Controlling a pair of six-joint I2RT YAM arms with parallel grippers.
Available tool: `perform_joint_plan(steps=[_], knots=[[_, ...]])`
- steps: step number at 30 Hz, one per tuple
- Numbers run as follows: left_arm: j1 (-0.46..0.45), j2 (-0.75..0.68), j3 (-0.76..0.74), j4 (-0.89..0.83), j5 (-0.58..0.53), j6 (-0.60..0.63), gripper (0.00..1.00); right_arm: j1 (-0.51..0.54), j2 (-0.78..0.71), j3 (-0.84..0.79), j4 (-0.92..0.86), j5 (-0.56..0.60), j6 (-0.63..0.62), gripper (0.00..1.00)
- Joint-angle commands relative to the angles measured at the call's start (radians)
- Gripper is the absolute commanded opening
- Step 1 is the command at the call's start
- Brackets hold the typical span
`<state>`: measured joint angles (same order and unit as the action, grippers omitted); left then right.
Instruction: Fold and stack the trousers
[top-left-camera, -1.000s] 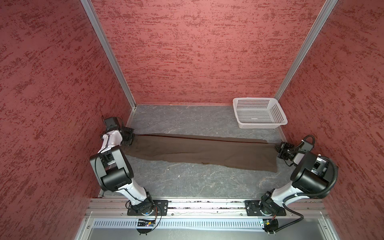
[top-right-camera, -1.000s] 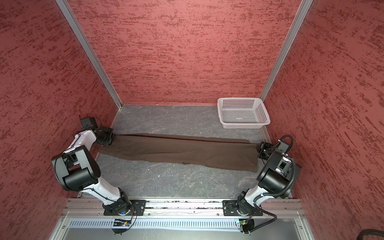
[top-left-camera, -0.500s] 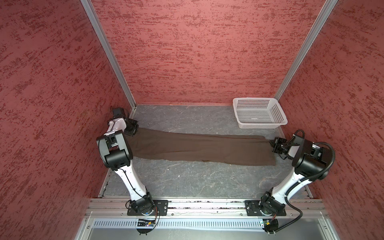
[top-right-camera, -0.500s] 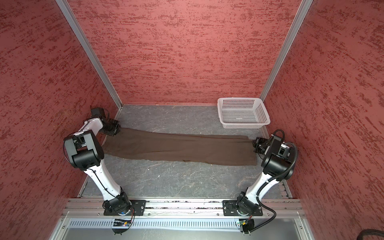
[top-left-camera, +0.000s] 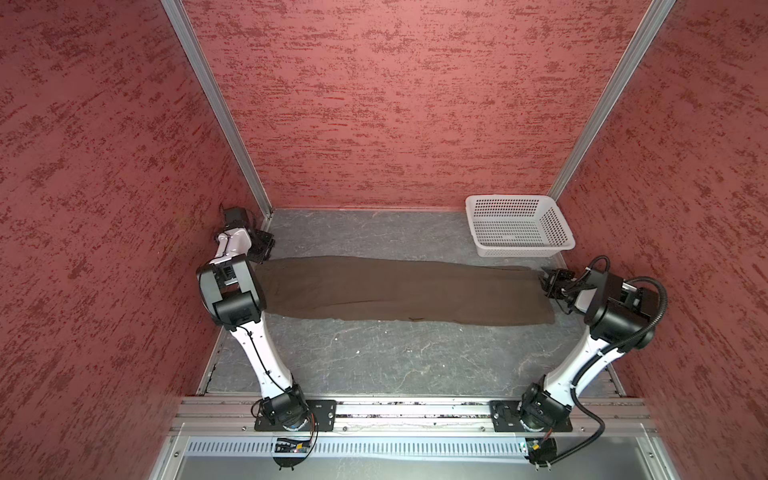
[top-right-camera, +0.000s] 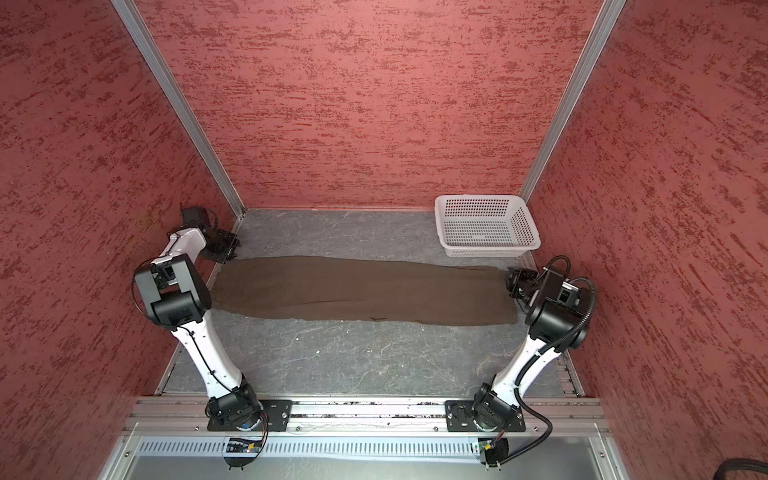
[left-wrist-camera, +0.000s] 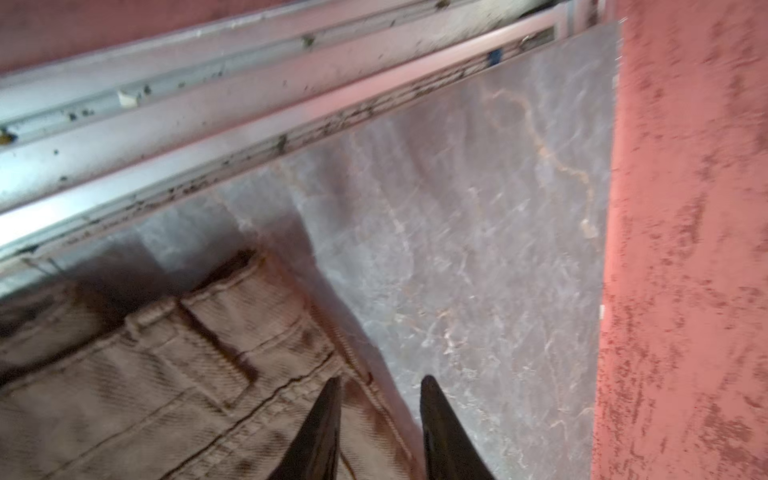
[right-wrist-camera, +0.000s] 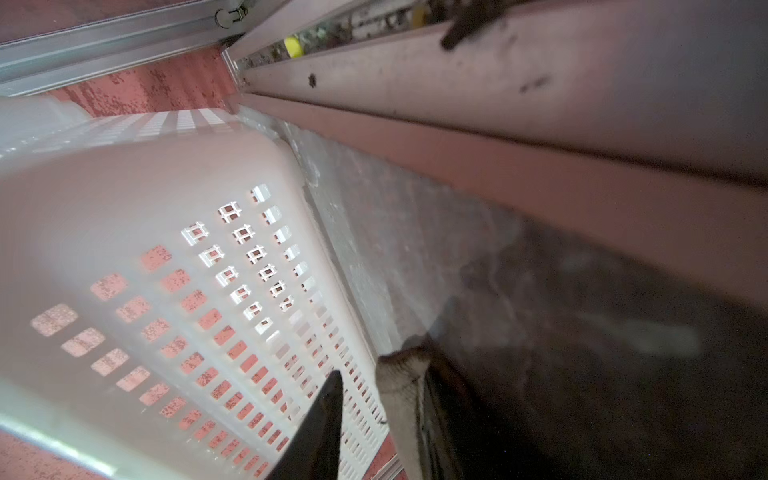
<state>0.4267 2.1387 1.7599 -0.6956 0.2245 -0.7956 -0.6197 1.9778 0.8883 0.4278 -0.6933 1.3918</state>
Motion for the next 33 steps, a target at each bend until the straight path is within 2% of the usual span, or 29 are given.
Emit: perform_joint_plan(steps=[1,4,6,12,13,15,16,17,19,26,29,33], knots=[[-0.006,-0.078,0.016,-0.031,0.006,0.018,0.34,-0.003,-0.046,-0.014,0.004,-0.022,-0.046,0.32],[-0.011,-0.146,-0.013,-0.047,0.024,0.037,0.34,-0.007,-0.094,-0.013,-0.069,-0.022,-0.129,0.33],[-0.011,-0.206,-0.06,-0.036,0.036,0.038,0.35,-0.013,-0.134,-0.019,-0.13,-0.009,-0.164,0.37],[-0.047,-0.41,-0.302,0.082,0.086,0.003,0.41,-0.035,-0.289,-0.052,-0.25,0.03,-0.245,0.51],[-0.061,-0.437,-0.338,0.093,0.1,0.005,0.4,-0.038,-0.321,-0.049,-0.3,0.047,-0.285,0.52],[-0.087,-0.479,-0.402,0.122,0.14,0.014,0.28,-0.041,-0.386,-0.047,-0.387,0.092,-0.371,0.51],[-0.103,-0.499,-0.439,0.138,0.167,0.017,0.25,-0.043,-0.425,-0.046,-0.432,0.122,-0.417,0.46],[-0.119,-0.515,-0.472,0.153,0.188,0.021,0.23,-0.043,-0.461,-0.05,-0.464,0.148,-0.455,0.36],[-0.159,-0.546,-0.547,0.175,0.223,0.036,0.19,-0.043,-0.549,-0.076,-0.528,0.202,-0.523,0.0],[-0.297,-0.626,-0.77,0.258,0.196,0.068,0.17,-0.04,-0.78,-0.197,-0.645,0.285,-0.66,0.0],[-0.32,-0.604,-0.808,0.272,0.204,0.077,0.17,-0.031,-0.813,-0.194,-0.683,0.314,-0.701,0.0],[-0.337,-0.549,-0.821,0.277,0.222,0.093,0.18,0.001,-0.783,-0.172,-0.67,0.329,-0.687,0.0]])
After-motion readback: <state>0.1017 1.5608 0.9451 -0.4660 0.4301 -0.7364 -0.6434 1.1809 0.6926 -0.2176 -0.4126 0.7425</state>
